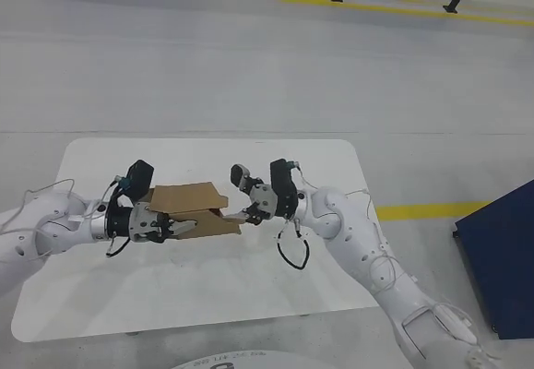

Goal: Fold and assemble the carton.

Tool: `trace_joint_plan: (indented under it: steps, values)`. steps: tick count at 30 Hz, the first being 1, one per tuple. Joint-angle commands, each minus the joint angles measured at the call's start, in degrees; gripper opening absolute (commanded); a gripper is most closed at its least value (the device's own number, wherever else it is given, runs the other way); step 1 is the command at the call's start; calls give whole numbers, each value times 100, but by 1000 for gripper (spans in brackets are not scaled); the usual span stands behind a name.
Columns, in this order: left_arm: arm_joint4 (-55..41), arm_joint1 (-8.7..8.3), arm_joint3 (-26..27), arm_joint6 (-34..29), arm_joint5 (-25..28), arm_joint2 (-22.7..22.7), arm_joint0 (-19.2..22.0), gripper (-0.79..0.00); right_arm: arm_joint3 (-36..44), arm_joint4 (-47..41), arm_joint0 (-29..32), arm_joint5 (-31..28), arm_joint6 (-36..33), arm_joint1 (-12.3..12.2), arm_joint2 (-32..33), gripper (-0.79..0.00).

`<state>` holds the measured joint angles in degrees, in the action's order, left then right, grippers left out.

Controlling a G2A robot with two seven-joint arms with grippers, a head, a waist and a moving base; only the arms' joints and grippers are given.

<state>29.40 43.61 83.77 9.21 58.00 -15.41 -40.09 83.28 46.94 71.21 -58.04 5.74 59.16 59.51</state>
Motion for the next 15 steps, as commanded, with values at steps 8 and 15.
trace_joint_plan:
  steps: [8,15]
  values:
    - [-21,66,-34,-291,0,-220,-135,-785,-129,-206,-46,4,439,-47,-87,0]
    - [13,116,7,-481,0,-371,-234,-785,-350,-530,-153,4,513,-65,-191,0]
